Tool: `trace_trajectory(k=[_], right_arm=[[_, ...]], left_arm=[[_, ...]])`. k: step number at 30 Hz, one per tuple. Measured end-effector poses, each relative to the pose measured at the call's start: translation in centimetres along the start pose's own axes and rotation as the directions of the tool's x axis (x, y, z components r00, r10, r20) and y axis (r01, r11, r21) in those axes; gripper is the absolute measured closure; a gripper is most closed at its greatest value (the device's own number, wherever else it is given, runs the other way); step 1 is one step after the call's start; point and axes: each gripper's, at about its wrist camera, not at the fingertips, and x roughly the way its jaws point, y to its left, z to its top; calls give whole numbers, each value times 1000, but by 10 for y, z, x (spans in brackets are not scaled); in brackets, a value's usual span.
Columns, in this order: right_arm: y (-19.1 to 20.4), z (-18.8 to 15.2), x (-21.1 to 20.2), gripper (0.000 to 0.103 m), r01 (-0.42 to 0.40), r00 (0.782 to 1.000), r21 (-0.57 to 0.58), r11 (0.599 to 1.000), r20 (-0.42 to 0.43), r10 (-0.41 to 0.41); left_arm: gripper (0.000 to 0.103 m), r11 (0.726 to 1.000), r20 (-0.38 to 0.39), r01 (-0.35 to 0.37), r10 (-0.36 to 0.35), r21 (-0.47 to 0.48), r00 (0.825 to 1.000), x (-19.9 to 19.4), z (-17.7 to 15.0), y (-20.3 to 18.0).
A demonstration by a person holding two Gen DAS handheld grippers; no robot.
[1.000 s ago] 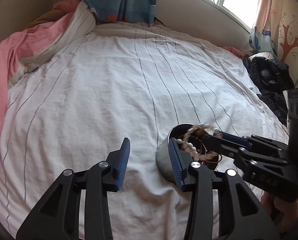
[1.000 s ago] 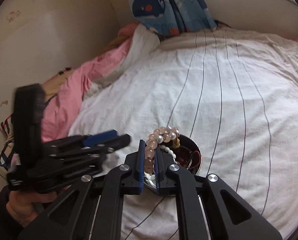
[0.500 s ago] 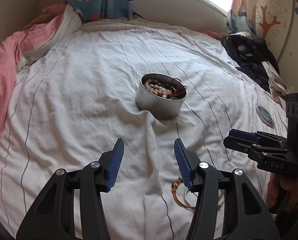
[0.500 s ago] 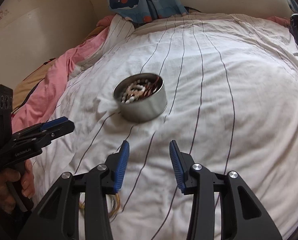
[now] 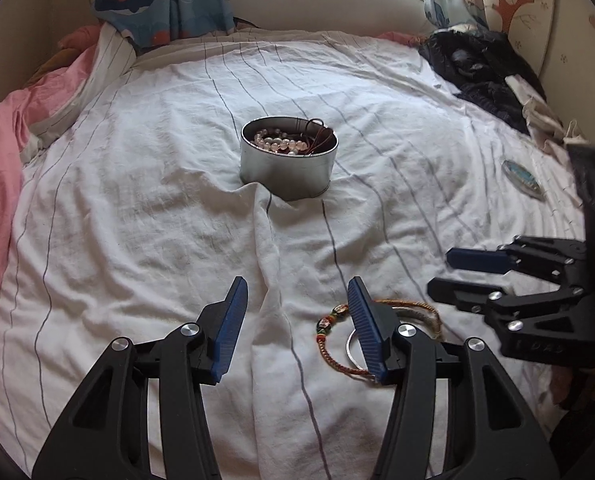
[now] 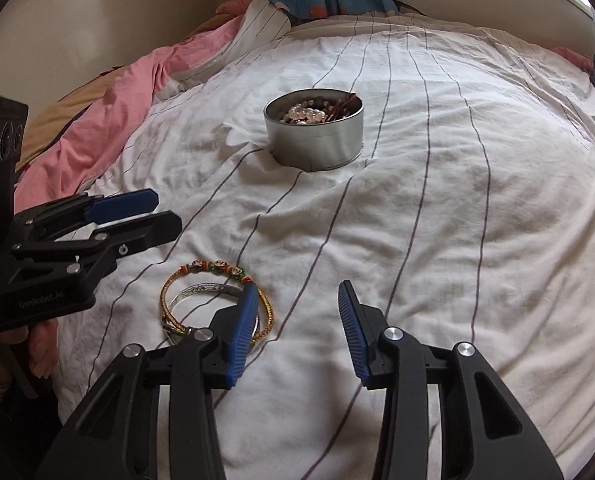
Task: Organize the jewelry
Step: 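Grasp the multicolour bead cord with the left tool while the right tool grasps the silver bangle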
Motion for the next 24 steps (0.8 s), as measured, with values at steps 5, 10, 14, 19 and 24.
trace_trajectory(k=[5,10,14,19,24], right_arm=[[-5,-12,-10,61,-2,1000,14,1000,-16,3],[9,-17,-9,56,-45,998,2,999,-35,45],[30,-10,3,54,-33,998,-57,998,-50,30],[28,-11,14,54,69,995,-98,993,-62,-75],[21,-13,16,72,48,997,-84,995,-59,-53]], left_arm=[[53,987,-113,-81,97,137,989,25,-10,-16],[50,967,-86,-228,238,119,967,19,-8,1],[50,933,-84,-358,360,38,929,10,-6,33],[50,952,-81,-299,294,-63,952,1,-5,54],[51,965,-112,-261,257,-30,960,19,-6,42]])
